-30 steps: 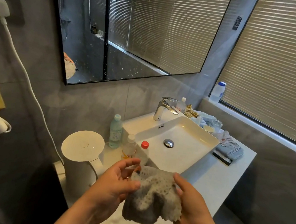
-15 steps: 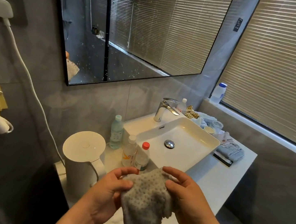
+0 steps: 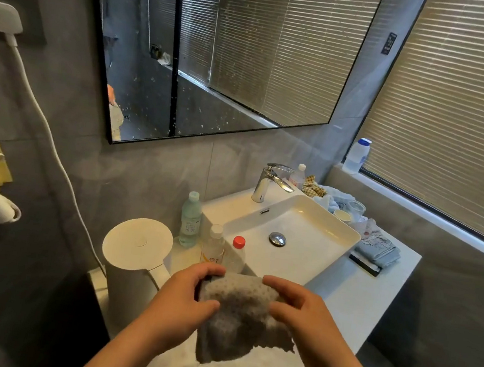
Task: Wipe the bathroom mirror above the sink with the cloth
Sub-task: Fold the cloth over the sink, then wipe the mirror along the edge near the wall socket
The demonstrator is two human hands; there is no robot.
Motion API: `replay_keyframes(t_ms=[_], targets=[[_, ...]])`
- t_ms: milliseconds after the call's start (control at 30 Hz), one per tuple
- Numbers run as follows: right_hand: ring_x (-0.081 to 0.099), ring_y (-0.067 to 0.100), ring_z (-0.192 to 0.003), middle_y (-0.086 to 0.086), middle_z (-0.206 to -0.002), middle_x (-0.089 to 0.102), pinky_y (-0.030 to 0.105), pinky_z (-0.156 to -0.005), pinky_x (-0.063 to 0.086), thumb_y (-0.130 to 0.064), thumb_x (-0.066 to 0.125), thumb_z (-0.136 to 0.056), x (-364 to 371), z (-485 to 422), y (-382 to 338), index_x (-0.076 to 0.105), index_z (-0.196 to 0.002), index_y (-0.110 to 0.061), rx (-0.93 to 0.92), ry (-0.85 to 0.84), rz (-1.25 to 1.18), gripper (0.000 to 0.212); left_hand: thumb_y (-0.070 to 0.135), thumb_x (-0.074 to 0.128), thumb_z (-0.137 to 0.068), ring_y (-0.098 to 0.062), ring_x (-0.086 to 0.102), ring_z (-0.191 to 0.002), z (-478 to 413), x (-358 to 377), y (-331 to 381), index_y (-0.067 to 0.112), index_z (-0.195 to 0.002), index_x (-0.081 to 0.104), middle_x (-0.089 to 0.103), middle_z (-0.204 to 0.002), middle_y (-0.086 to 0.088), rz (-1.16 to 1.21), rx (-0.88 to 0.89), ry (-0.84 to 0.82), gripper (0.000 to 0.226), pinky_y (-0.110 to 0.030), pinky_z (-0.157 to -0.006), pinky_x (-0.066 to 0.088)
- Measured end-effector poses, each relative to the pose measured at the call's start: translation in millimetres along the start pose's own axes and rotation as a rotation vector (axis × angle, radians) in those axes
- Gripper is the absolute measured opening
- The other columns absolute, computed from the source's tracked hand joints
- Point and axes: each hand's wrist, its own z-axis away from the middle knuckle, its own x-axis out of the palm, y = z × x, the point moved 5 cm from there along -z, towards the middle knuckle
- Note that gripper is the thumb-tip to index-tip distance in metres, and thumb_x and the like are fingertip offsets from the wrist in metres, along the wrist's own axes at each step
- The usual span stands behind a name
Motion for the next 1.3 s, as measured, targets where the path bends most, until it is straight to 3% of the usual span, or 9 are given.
replay_keyframes(t_ms=[100, 200, 400, 600, 800, 967, 1067, 1167, 1300], targets=[[0.06, 0.01, -0.09, -0.016, -0.093, 0.065, 0.024, -0.079, 0.057, -0.021, 0.066, -0.089, 2.6, -3.5, -1.3, 0.066, -0.091, -0.038, -0.144, 0.077, 0.506, 0.016, 0.015, 0.068, -0.084, -0.002, 0.055, -0.088, 1.8, -9.4, 14.1, 0.04, -0.08, 0.062, 0.058, -0.091, 0.02, -0.316, 0.07, 0.082, 0.026, -0.01, -0.071, 0.04], [0.055, 0.012, -0.085, -0.008, -0.088, 0.061, 0.026, -0.074, 0.052, -0.026, 0.062, -0.091, 6.5, -6.8, -5.2, 0.066, -0.075, -0.03, -0.202, 0.176, 0.584, 0.017, 0.021, 0.068, -0.084, -0.006, 0.051, -0.086, 0.1, -20.1, 17.6, 0.029, -0.072, 0.061, 0.051, -0.089, 0.012, -0.375, 0.102, 0.137, 0.016, -0.012, -0.068, 0.036], [0.061, 0.023, -0.087, 0.009, -0.092, 0.062, 0.038, -0.07, 0.056, -0.029, 0.055, -0.096, 22.6, -18.2, -19.9, 0.061, -0.092, -0.012, -0.089, 0.172, 0.14, 0.018, 0.018, 0.064, -0.091, -0.015, 0.064, -0.081, 1.8, -32.2, 22.1, 0.012, -0.09, 0.062, 0.067, -0.079, 0.001, 0.246, -0.073, 0.092, 0.007, -0.019, -0.065, 0.052], [0.061, 0.018, -0.083, 0.003, -0.087, 0.064, 0.035, -0.071, 0.052, -0.027, 0.061, -0.095, 38.0, -17.5, -40.4, 0.06, -0.089, -0.017, -0.171, 0.317, -0.051, 0.012, 0.007, 0.072, -0.063, -0.028, 0.07, -0.093, 8.1, -36.8, 14.1, 0.006, -0.108, 0.062, 0.074, -0.098, -0.01, 0.633, -0.087, 0.025, 0.047, -0.032, -0.072, 0.057], [0.063, 0.016, -0.077, -0.002, -0.078, 0.065, 0.031, -0.068, 0.054, -0.025, 0.07, -0.089, 60.3, -8.5, -47.4, 0.063, -0.085, -0.017, -0.269, 0.417, -0.069, 0.012, 0.007, 0.072, -0.08, -0.006, 0.063, -0.079, 24.7, -52.3, 34.2, 0.023, -0.086, 0.06, 0.067, -0.08, 0.007, 0.155, 0.065, 0.461, 0.021, -0.014, -0.064, 0.049], [0.068, 0.021, -0.087, 0.003, -0.084, 0.071, 0.04, -0.08, 0.059, -0.025, 0.056, -0.099, 72.7, 2.1, -53.3, 0.072, -0.088, -0.017, -0.34, 0.3, -0.238, 0.021, 0.031, 0.064, -0.079, -0.014, 0.067, -0.091, 41.5, -33.2, 48.0, 0.034, -0.097, 0.068, 0.07, -0.093, 0.006, 0.253, 0.257, 0.239, 0.019, -0.028, -0.077, 0.057], [0.064, 0.022, -0.111, 0.001, -0.095, 0.075, 0.049, -0.094, 0.054, -0.038, 0.054, -0.099, 69.7, 8.0, -52.2, 0.077, -0.092, -0.028, -0.35, 0.215, -0.305, 0.027, 0.022, 0.055, -0.087, -0.017, 0.066, -0.096, 48.9, -34.3, 54.1, 0.04, -0.099, 0.069, 0.07, -0.096, 0.006, 0.22, 0.328, 0.223, 0.025, -0.031, -0.082, 0.056], [0.069, 0.022, -0.096, 0.004, -0.09, 0.075, 0.038, -0.077, 0.059, -0.031, 0.066, -0.09, 68.3, 21.8, -55.3, 0.078, -0.093, -0.03, -0.399, 0.133, -0.305, 0.012, 0.0, 0.067, -0.084, -0.018, 0.065, -0.087, 57.1, -37.1, 62.2, 0.03, -0.091, 0.071, 0.067, -0.091, 0.005, 0.171, 0.333, 0.321, 0.031, -0.03, -0.078, 0.057], [0.072, 0.024, -0.084, 0.005, -0.087, 0.076, 0.033, -0.07, 0.06, -0.007, 0.061, -0.094, 60.0, 35.7, -57.1, 0.078, -0.095, -0.023, -0.403, 0.106, -0.312, 0.023, 0.029, 0.078, -0.077, -0.015, 0.058, -0.089, 68.3, -37.4, 64.2, 0.036, -0.105, 0.056, 0.057, -0.1, 0.012, 0.103, 0.119, 0.422, 0.036, -0.027, -0.076, 0.055]])
